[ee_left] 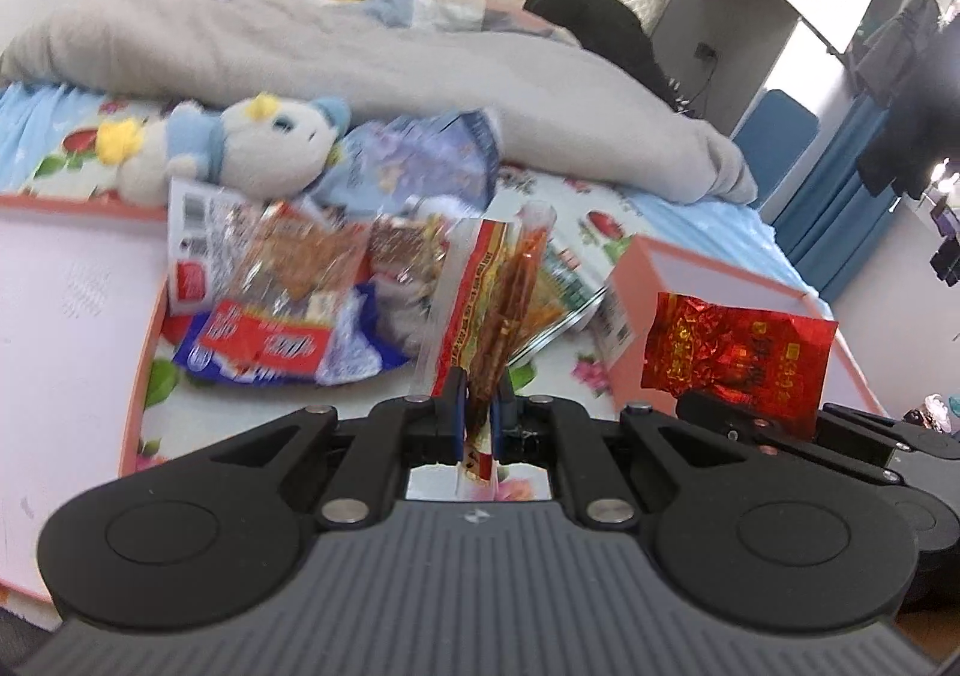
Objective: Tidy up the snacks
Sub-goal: 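Lift both held packets and carry them over the pink-orange box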
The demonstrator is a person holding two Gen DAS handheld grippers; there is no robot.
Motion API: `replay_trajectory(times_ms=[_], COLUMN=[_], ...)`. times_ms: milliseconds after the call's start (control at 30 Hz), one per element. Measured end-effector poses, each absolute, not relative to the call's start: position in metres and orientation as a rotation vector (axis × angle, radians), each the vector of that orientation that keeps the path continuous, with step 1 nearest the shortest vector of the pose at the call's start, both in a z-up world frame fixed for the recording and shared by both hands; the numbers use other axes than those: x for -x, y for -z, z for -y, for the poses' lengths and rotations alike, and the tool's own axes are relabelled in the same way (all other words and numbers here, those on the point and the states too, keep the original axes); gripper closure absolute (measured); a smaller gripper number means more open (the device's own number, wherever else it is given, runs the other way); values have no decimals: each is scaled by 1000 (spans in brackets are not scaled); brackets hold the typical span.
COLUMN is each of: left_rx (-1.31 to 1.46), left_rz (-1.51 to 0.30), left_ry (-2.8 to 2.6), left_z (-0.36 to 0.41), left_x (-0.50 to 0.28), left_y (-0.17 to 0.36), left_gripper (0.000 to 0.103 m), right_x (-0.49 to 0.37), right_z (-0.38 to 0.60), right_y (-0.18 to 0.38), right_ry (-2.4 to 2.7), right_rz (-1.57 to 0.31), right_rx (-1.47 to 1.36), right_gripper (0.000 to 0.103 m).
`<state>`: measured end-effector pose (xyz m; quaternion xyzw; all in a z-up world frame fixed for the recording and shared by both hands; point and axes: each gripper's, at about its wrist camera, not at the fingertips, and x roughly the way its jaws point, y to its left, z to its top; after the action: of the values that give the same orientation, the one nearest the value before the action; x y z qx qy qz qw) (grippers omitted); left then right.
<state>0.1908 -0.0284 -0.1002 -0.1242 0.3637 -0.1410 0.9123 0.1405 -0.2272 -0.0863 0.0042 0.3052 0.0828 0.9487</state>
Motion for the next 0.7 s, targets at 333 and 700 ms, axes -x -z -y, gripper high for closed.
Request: replay_trajectory(times_ms=[333, 700], left_rx=[230, 169], left_rz=[-665, -576], left_ry=[348, 466], left_z=[74, 144], left_x=[-205, -226], left_y=[38, -25], left_gripper=[94, 94], right_x=[-148, -160], right_z=[267, 315], right_y=[42, -1], right_ry=[-116, -36], right_rz=[-526, -409], right_rx=[-49, -68], right_gripper=[86, 86])
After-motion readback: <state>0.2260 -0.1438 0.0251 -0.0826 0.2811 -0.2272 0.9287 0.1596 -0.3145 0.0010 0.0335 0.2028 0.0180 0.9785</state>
